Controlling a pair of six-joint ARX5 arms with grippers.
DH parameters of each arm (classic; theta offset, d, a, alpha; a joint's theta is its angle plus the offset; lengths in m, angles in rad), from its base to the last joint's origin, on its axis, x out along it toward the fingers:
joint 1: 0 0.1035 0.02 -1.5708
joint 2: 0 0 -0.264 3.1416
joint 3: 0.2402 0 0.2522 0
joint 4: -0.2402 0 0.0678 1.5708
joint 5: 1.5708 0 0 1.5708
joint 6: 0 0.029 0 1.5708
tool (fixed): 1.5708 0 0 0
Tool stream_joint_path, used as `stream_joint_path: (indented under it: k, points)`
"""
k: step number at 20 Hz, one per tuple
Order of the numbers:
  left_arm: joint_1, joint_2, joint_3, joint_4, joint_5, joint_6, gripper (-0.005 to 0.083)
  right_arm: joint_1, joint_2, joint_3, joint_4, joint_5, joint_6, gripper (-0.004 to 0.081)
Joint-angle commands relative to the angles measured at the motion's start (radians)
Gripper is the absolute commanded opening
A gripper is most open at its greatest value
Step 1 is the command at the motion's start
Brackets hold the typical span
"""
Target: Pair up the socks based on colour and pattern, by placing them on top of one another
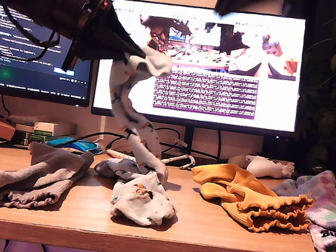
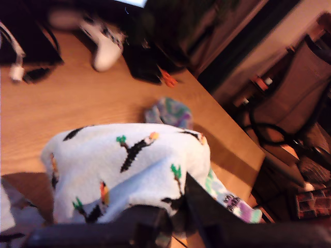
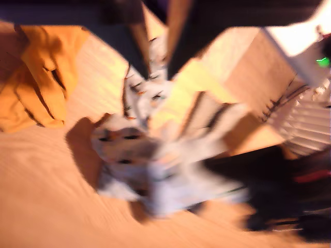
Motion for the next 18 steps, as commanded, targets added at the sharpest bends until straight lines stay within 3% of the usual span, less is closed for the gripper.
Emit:
stream_joint_path:
  k: [1, 5, 9, 13, 18]
  points:
    - [0.013, 0.009, 0.012, 0.011, -0.002, -0.006, -0.0021, 0.009, -0.058, 0.003, -0.026, 0.034, -0.002, -0.0011]
    - [0.022, 0.009, 0.043, 0.011, -0.002, -0.003, -0.0021, 0.009, -0.194, -0.082, 0.059, 0.230, 0.019, -0.0011]
    - [0.013, 0.009, 0.045, 0.014, -0.027, 0.014, -0.0021, 0.009, -0.345, -0.364, 0.340, 0.391, 0.024, -0.0011]
    - [0.013, 0.009, 0.056, 0.018, -0.051, 0.013, -0.0021, 0.009, -0.523, -0.705, 0.643, 0.459, 0.025, -0.0011]
    - [0.015, 0.009, 0.131, 0.013, -0.055, 0.015, -0.0021, 0.009, -0.752, -1.050, 0.808, 0.482, 0.056, -0.0011]
